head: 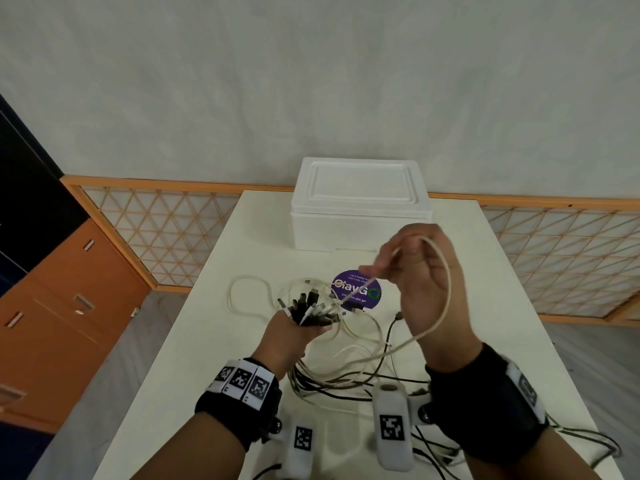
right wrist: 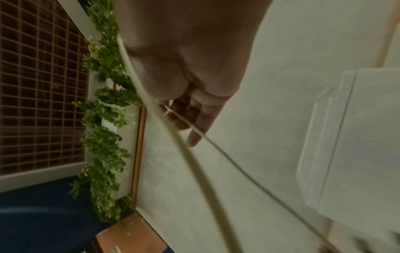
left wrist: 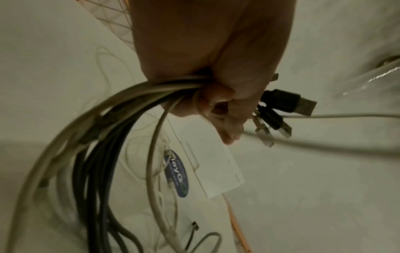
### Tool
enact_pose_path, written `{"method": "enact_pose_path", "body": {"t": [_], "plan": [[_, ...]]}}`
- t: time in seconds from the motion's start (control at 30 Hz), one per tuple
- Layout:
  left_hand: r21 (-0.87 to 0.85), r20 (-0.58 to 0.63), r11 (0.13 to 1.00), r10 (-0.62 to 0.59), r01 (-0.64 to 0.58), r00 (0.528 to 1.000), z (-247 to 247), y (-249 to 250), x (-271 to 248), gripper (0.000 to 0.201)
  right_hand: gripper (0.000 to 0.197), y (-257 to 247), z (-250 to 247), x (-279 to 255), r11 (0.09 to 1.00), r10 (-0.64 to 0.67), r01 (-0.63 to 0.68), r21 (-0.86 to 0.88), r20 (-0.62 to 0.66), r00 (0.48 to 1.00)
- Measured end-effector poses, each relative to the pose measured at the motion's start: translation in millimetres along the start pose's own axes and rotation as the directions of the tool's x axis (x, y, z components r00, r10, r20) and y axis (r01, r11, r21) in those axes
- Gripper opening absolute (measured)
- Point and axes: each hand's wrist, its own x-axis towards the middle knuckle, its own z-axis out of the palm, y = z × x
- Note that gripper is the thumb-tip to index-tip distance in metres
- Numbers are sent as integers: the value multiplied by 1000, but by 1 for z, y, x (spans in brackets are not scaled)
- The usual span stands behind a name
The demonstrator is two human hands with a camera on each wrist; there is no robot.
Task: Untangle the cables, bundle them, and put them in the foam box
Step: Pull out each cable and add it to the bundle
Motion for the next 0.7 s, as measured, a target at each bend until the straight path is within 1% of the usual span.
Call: {"method": "enact_pose_path", "body": {"t": [0.07, 0.1, 0.13, 0.17, 0.2, 0.23, 0.27, 0.3, 0.33, 0.37, 0.4, 0.43, 0.5, 0.53, 0.57, 0.6, 0.63, 0.67, 0.7], "plan": [[36, -37, 999, -1, 2, 999, -1, -5, 5, 15, 18, -11, -9, 3, 997, -72, 73, 24, -36, 997], [27, -50, 1000, -3, 4, 999, -2, -6, 6, 15, 18, -13, -14, 4, 995, -103, 103, -6, -33, 994], [14, -64, 1000, -2, 3, 998, -3, -8, 8, 15, 19, -12, -20, 6, 988, -124, 121, -99, -26, 992], [-11, -71, 1000, -2, 1, 997, -3, -7, 7, 14, 19, -7, -25, 8, 961, -134, 128, -247, -6, 991], [-59, -65, 998, 2, -6, 998, -3, -6, 7, 15, 19, -1, -30, 9, 906, -120, 121, -406, 27, 992], [-120, -38, 993, 18, -22, 999, -2, -3, 4, 16, 17, 8, -32, 8, 832, -58, 90, -548, 76, 995], [-169, -2, 984, 52, -51, 999, 1, 2, 1, 17, 18, 20, -32, 5, 752, 59, 48, -657, 139, 989], [-192, 29, 977, 95, -88, 995, 4, 8, -3, 18, 25, 33, -31, 0, 669, 211, -1, -744, 188, 959], [-197, 47, 972, 140, -128, 989, 7, 14, -7, 18, 36, 45, -29, -7, 600, 359, -39, -799, 225, 906], [-194, 51, 968, 175, -162, 983, 10, 19, -10, 19, 47, 58, -26, -15, 548, 479, -54, -835, 260, 838], [-194, 51, 963, 202, -189, 978, 12, 21, -11, 19, 52, 68, -23, -21, 533, 544, -65, -844, 283, 790], [-205, 51, 958, 215, -200, 975, 12, 23, -12, 20, 47, 79, -22, -25, 526, 568, -71, -847, 288, 771], [-255, 44, 949, 200, -183, 979, 9, 23, -13, 20, 21, 78, -16, -26, 459, 545, 52, -887, 327, 772], [-258, 35, 952, 183, -168, 983, 5, 21, -11, 20, 19, 70, -15, -23, 451, 522, 85, -888, 340, 782], [-240, 30, 960, 155, -144, 987, 1, 20, -11, 19, 20, 59, -13, -20, 502, 486, 49, -863, 329, 809], [-211, 9, 971, 121, -116, 993, -3, 16, -7, 18, 20, 44, -11, -16, 621, 412, -23, -784, 300, 861], [-191, -34, 979, 74, -79, 997, -7, 11, -3, 16, 18, 26, -8, -11, 757, 356, -151, -636, 207, 911], [-190, -93, 981, 9, -26, 996, -11, 4, 3, 13, 18, 9, -8, -5, 846, 305, -230, -482, 82, 949], [-212, -149, 977, -64, 31, 987, -14, -3, 7, 11, 22, -4, -10, 1, 891, 234, -222, -395, -20, 972]]}}
